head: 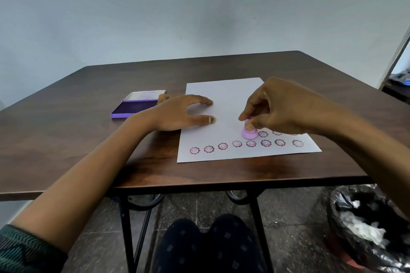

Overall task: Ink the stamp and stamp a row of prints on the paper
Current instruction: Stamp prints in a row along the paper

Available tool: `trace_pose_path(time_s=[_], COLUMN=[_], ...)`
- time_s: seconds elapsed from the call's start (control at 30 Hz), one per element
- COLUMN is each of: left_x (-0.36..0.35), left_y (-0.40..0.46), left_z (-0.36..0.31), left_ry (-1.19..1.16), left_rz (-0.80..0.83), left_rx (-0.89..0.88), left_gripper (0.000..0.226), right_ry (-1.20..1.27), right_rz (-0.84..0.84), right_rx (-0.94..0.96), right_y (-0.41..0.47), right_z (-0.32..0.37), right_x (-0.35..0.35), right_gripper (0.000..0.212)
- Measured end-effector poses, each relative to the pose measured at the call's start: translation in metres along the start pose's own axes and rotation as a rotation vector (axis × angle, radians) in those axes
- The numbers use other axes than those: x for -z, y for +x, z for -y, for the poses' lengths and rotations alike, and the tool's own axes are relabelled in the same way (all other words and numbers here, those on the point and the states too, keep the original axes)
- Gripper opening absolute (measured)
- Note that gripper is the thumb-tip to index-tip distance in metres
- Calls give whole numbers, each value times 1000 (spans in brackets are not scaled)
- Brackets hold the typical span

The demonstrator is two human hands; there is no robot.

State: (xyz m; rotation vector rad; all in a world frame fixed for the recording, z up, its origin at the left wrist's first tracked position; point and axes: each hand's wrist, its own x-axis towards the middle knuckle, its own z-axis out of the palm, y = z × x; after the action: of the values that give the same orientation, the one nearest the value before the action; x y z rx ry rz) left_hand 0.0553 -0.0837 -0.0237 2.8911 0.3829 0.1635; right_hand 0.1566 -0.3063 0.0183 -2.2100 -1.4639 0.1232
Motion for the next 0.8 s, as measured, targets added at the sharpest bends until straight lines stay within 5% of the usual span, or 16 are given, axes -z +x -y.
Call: trace_pose_path(time_s=[0.1,0.27,0.47,0.8], left_x=[0,-1,0,2], left_y=[0,0,0,-2], left_z=[1,1,1,1], left_ry=[-8,-18,-23,-60], left_rz=[0,-6,-16,-36], left_rx=[-2,-4,-19,-27], left_gripper=[67,68,62,73], right_ry=[134,788,1296,1499], right_rz=[45,-6,-40,-21], right_rx=[-29,-135,-304,-340], right_y=[2,-3,-4,12], right_z=[-7,-26,-42,-29], right_x=[4,15,14,9], right_gripper=[11,20,31,15])
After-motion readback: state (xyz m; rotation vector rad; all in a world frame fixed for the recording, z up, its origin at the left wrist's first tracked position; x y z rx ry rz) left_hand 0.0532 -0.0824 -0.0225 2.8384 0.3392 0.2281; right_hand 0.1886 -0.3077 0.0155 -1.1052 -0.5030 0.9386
